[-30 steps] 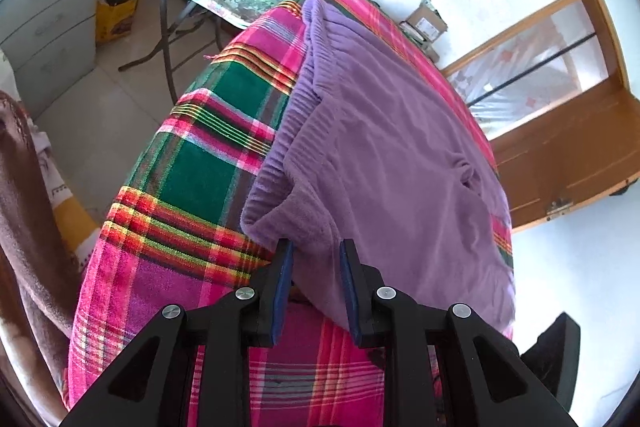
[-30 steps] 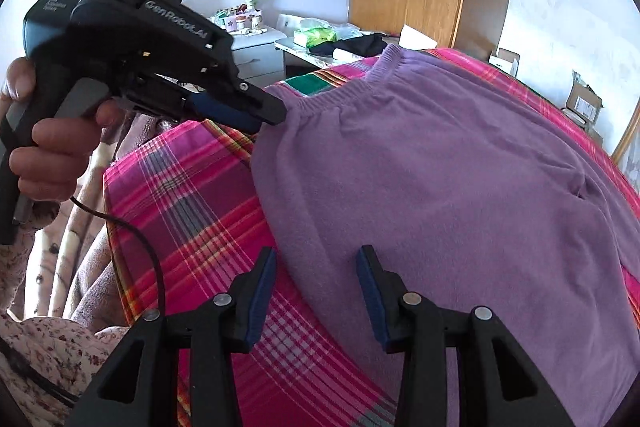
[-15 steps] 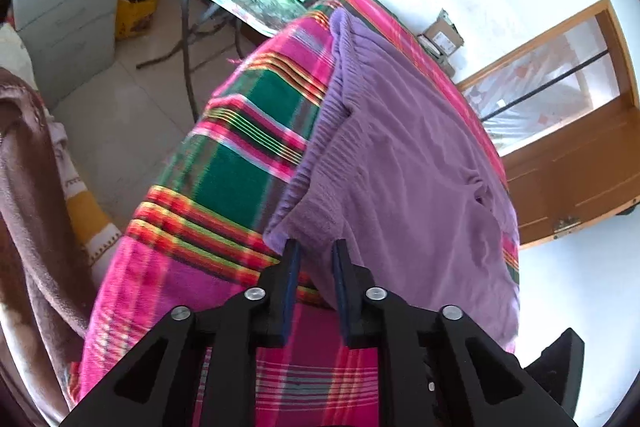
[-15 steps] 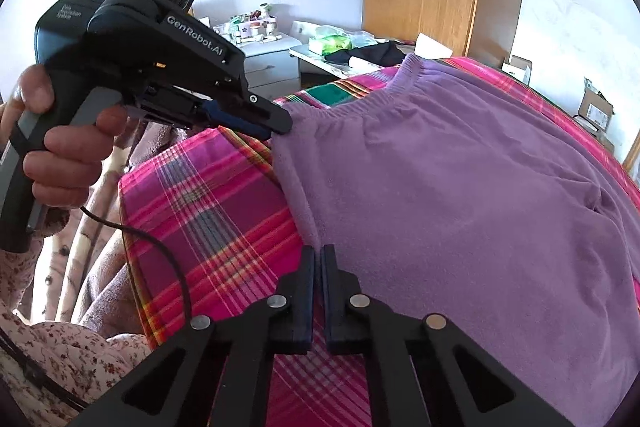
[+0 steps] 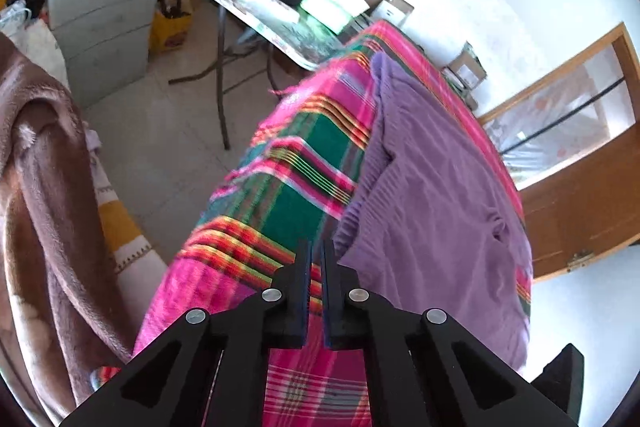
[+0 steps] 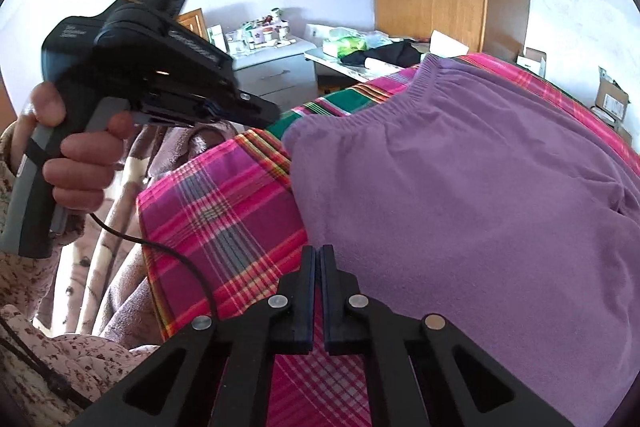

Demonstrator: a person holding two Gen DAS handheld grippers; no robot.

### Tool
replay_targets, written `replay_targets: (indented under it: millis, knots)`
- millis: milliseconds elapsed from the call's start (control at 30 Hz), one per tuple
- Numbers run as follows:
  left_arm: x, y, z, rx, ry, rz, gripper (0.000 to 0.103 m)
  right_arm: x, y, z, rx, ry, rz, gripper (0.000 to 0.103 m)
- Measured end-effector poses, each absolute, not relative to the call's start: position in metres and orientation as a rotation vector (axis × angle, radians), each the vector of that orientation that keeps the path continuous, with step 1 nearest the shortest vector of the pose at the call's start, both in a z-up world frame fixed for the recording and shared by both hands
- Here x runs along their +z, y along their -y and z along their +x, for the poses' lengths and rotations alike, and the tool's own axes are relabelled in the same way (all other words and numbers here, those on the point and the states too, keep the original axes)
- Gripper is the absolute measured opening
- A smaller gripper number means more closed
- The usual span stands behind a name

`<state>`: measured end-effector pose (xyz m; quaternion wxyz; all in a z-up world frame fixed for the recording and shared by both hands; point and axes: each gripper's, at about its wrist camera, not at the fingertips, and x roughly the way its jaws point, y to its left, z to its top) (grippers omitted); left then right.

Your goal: Fold clothes

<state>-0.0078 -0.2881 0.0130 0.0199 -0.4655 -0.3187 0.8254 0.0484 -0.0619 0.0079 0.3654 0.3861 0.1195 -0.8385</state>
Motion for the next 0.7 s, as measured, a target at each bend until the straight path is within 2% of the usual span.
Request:
replay_targets:
  millis: [100,167,500,600,700]
  knots:
    - [0.015,0.281,-0.012,2.564,0.938,-1.454,0.008,0.007,0.061,0.048,-2.143,-0.295,1.008,0.003]
    - [0.017,0.278,-0.015,2.571,0.915,-1.45,0.014,0.009,0.058,0.046,-2.137,-0.261,1.008,0.003]
    - [0.028,0.27,-0.03,2.605,0.832,-1.453,0.019,0.026,0.028,0.035,-2.114,-0.093,1.014,0.006]
    - [0.035,0.266,-0.036,2.617,0.81,-1.436,0.019,0.032,0.01,0.026,-2.144,-0.001,1.019,0.012]
    - [0.039,0.258,-0.043,2.625,0.739,-1.428,0.02,0.035,-0.008,0.018,-2.186,0.074,1.025,0.014]
